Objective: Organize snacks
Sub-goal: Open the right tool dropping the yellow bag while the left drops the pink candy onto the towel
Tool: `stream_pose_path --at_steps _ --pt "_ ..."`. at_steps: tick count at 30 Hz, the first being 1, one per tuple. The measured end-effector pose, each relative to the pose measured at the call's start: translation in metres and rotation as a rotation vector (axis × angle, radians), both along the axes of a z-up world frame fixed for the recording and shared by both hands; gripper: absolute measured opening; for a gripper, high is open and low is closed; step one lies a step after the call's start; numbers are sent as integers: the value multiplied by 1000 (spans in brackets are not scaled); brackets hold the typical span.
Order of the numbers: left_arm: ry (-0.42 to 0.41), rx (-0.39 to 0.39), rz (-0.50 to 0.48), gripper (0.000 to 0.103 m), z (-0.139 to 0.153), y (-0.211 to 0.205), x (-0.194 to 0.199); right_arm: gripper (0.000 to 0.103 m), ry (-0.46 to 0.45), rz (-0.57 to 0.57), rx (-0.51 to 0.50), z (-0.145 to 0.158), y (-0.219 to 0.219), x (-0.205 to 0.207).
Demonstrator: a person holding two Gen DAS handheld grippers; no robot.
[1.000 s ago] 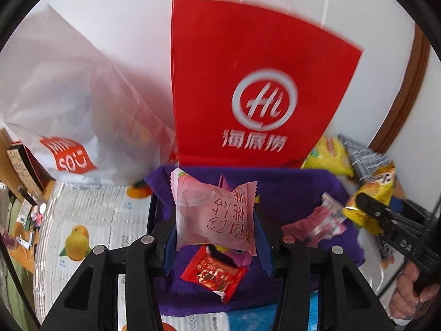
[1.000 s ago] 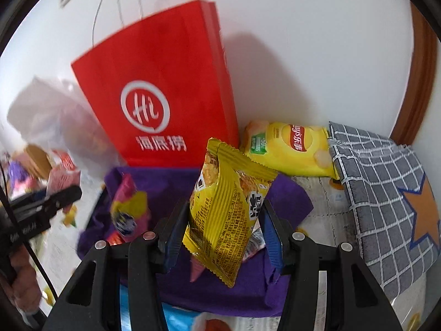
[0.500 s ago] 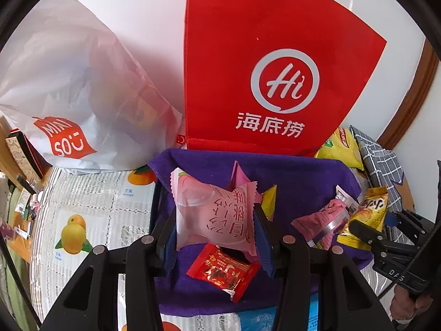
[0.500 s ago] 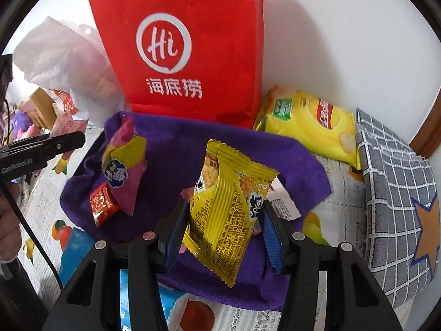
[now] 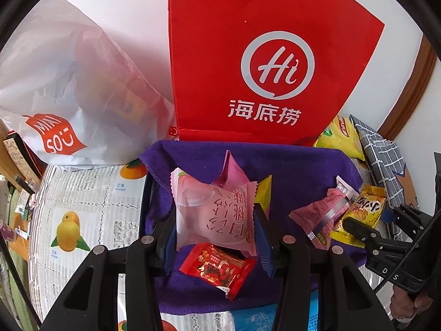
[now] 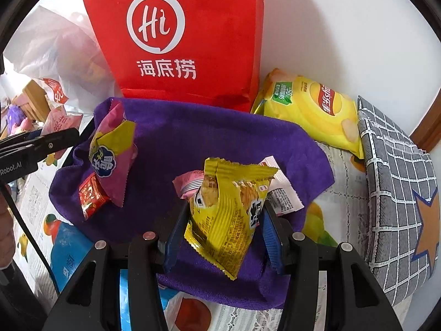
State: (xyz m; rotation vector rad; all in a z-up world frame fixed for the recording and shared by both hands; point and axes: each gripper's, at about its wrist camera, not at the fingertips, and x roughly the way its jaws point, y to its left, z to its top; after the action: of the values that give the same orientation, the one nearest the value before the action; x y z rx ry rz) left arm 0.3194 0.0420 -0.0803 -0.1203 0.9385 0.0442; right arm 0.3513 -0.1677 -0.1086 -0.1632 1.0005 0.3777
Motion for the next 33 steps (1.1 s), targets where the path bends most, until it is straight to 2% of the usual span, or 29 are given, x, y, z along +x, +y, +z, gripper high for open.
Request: stream_pose_path --at_steps 11,24,33 --pt "9 1 -6 45 -1 -2 1 52 -7 -3 -10 -2 1 0" --pt "77 11 -33 47 -14 -10 6 61 1 -5 -24 -6 4 1" --pt "94 0 -66 48 -17 -17 7 62 -38 5 19 10 4 -8"
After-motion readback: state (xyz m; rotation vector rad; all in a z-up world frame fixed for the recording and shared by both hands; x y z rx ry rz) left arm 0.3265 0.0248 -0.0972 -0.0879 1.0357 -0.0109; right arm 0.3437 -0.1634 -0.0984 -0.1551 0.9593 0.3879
